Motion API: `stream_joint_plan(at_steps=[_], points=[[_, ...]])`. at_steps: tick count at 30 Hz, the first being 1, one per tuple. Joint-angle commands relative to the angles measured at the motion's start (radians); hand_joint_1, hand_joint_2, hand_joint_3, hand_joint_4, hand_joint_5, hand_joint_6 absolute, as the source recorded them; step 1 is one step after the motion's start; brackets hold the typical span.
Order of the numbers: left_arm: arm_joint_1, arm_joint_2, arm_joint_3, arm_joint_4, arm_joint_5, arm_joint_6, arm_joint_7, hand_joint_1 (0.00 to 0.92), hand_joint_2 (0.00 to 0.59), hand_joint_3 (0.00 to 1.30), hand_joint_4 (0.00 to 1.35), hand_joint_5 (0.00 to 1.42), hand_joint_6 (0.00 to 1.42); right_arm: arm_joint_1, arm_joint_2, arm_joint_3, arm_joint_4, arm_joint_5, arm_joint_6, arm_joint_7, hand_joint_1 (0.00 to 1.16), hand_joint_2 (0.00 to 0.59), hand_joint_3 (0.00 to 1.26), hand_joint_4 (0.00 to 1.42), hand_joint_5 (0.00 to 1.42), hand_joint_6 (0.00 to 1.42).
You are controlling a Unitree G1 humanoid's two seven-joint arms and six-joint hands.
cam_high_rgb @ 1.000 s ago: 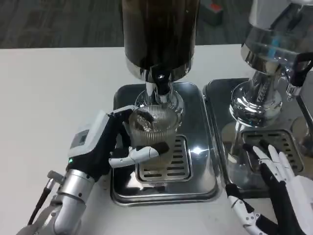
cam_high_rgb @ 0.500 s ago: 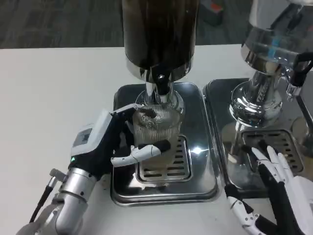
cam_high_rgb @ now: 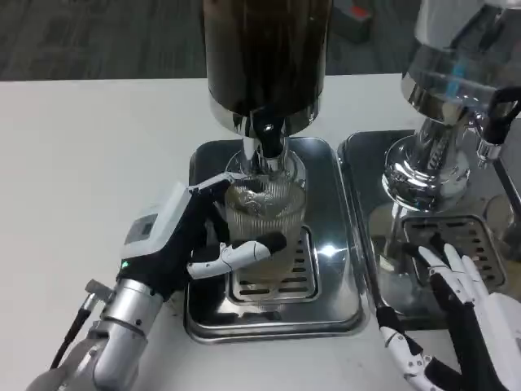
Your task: Grasp the cup under the faucet to collect the drink, then remove the cup.
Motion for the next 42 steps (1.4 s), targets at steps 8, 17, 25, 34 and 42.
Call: stream_joint_plan(at_steps=[8,17,25,34,42], points=[[0.009,0.012,-0.031,-0.036,0.028,0.049,-0.012,0.135,0.043,0.31,0.55,0.79,1.06,0.005,0.003,-0.004,-0.019,0.001,0.014,0.006,0.43,0.397,0.16,0.04,0.04,0.26],[0.021,0.015,-0.033,-0.056,0.02,0.064,-0.029,0.113,0.036,0.27,0.53,0.78,1.02,0.005,0.003,-0.01,-0.018,0.006,0.015,0.007,0.45,0.404,0.17,0.04,0.05,0.27],[0.036,0.023,-0.02,-0.079,0.003,0.067,-0.04,0.095,0.032,0.22,0.5,0.76,0.94,-0.008,0.002,-0.009,-0.008,0.01,0.013,0.012,0.45,0.404,0.17,0.04,0.05,0.27],[0.063,0.047,-0.003,-0.124,-0.007,0.055,-0.028,0.081,0.032,0.19,0.47,0.74,0.9,-0.025,0.001,-0.008,0.008,0.017,0.011,0.015,0.46,0.404,0.17,0.04,0.06,0.27],[0.095,0.08,0.026,-0.177,-0.017,0.036,-0.04,0.068,0.031,0.18,0.47,0.73,0.89,-0.038,0.002,-0.006,0.022,0.025,0.01,0.011,0.46,0.404,0.17,0.05,0.07,0.27]])
